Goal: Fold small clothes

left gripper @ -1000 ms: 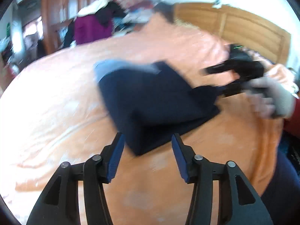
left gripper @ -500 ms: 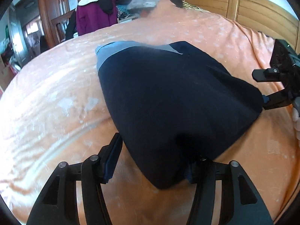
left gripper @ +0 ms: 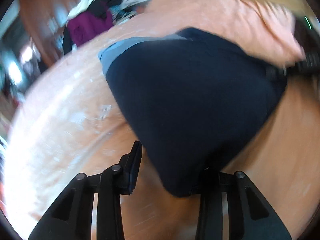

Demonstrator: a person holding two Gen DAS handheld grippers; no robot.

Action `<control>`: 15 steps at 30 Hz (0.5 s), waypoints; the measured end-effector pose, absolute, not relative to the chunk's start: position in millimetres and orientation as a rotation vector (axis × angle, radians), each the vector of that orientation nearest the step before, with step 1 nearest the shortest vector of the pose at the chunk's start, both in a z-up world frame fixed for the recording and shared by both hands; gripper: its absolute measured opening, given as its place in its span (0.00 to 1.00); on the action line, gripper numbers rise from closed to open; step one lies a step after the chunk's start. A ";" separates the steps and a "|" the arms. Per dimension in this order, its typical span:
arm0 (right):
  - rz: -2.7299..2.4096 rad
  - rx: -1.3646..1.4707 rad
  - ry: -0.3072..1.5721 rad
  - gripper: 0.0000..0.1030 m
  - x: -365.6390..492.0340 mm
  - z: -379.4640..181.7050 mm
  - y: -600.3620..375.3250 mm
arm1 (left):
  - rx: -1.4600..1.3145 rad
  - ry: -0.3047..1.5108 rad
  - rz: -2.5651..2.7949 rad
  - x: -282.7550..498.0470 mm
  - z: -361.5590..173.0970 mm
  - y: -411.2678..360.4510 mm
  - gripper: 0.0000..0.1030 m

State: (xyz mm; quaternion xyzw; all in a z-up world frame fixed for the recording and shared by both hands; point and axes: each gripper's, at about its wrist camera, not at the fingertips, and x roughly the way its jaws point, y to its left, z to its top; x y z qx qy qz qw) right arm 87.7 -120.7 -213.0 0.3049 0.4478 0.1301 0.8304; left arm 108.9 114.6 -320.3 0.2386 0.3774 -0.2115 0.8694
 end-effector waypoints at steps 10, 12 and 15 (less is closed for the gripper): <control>0.328 0.662 0.952 0.00 90.1 -222.4 -115.4 | 0.326 0.833 -0.594 98.3 -308.3 148.6 0.35; 0.337 0.670 0.946 0.00 83.7 -226.1 -122.5 | 0.267 0.794 -0.617 83.7 -281.8 161.9 0.36; 0.337 0.668 0.941 0.00 82.7 -226.0 -122.1 | 0.169 0.647 -0.610 81.3 -233.3 174.4 0.35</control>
